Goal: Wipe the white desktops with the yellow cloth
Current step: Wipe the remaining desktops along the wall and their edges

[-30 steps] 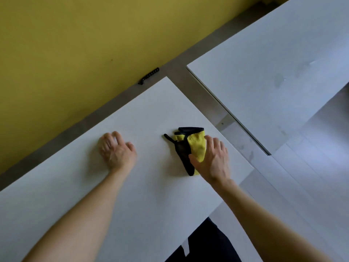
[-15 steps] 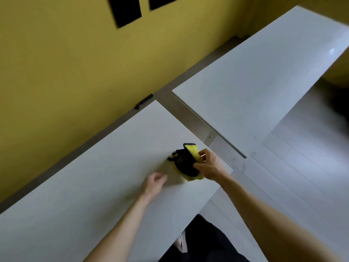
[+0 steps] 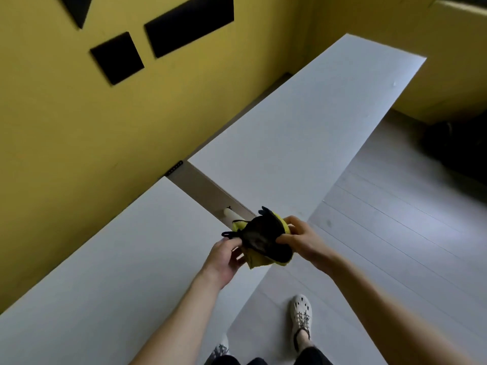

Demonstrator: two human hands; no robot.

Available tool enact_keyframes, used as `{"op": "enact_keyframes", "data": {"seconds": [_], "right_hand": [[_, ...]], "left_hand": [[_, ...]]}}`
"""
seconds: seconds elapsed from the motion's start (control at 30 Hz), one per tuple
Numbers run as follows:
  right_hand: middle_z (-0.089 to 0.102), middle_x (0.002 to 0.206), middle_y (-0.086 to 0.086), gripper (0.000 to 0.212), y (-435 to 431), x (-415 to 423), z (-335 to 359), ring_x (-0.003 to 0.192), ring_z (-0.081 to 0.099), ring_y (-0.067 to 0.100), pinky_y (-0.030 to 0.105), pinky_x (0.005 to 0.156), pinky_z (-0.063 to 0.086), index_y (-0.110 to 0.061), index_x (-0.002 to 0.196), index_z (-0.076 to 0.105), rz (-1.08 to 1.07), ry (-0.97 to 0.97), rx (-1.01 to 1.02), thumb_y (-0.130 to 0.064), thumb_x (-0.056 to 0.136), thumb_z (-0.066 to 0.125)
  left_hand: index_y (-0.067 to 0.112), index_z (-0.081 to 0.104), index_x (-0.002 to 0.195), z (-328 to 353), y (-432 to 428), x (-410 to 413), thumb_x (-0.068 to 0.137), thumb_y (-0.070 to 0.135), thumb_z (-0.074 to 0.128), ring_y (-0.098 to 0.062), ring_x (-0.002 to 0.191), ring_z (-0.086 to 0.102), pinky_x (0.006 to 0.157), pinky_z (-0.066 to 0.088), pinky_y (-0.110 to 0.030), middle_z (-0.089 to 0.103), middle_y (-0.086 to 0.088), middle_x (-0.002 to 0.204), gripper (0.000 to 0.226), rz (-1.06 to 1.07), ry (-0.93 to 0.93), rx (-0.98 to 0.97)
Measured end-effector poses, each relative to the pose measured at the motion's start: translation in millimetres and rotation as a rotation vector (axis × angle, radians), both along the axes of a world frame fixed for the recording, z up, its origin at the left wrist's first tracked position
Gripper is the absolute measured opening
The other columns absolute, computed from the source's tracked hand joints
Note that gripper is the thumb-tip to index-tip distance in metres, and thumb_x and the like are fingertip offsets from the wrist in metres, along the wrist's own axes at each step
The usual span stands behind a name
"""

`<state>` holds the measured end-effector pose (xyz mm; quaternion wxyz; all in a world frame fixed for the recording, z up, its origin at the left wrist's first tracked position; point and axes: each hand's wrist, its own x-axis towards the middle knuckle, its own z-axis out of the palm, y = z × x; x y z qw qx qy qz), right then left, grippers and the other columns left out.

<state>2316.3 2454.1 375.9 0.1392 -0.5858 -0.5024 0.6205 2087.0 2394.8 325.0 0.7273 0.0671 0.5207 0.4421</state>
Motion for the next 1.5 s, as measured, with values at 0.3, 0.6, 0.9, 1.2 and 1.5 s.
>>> {"op": "enact_keyframes", "data": {"seconds": [0.3,0.6,0.9,1.2,1.5], "right_hand": [[0.071,0.123,-0.014,0.092,59.4,92.2,-26.5,0.11,0.069,0.005,0.024,0.085,0.057,-0.032,0.138,0.053,0.099,-0.122,0.167,-0.07,0.065,0.096],[0.028,0.175,-0.015,0.129,163.1,117.1,3.1,0.157,0.03,0.006,0.033,0.126,0.032,-0.038,0.172,0.015,0.379,-0.051,0.28,-0.038,0.072,0.097],[0.07,0.094,-0.003,0.009,237.4,77.1,53.6,0.088,0.062,0.02,0.039,0.08,0.054,-0.026,0.104,0.072,0.68,-0.248,0.554,-0.031,0.098,0.076],[0.07,0.111,0.001,0.027,279.1,97.2,-16.5,0.098,0.07,0.032,0.041,0.078,0.057,-0.024,0.124,0.074,0.779,-0.556,0.728,-0.025,0.1,0.064],[0.046,0.168,0.009,0.066,292.4,82.4,-126.6,0.161,0.033,0.031,0.05,0.129,0.033,-0.025,0.16,0.052,0.944,-0.548,0.917,-0.053,0.101,0.068]], "left_hand": [[0.029,0.064,0.137,68.7,93.9,106.2,0.081,-0.006,0.086,-0.003,0.091,0.074,0.08,0.061,-0.022,0.08,0.005,0.111,0.069,-0.427,0.857,0.367],[0.036,0.074,0.124,118.5,158.6,92.8,0.087,0.004,0.075,-0.002,0.099,0.075,0.087,0.062,-0.026,0.081,0.019,0.101,0.049,-0.738,1.208,0.385],[0.033,0.073,0.122,135.8,240.0,61.7,0.093,0.02,0.081,-0.006,0.102,0.068,0.089,0.058,-0.027,0.073,0.014,0.111,0.033,-1.083,1.388,0.423],[0.024,0.071,0.107,50.9,278.5,88.3,0.093,0.008,0.061,-0.026,0.1,0.066,0.078,0.054,-0.039,0.068,0.001,0.104,0.024,-1.214,1.764,0.64],[0.026,0.04,0.157,-26.9,241.9,50.5,0.084,0.047,0.083,-0.027,0.147,0.041,0.115,0.041,-0.044,0.043,-0.005,0.153,0.087,-1.377,1.704,0.139]]}}
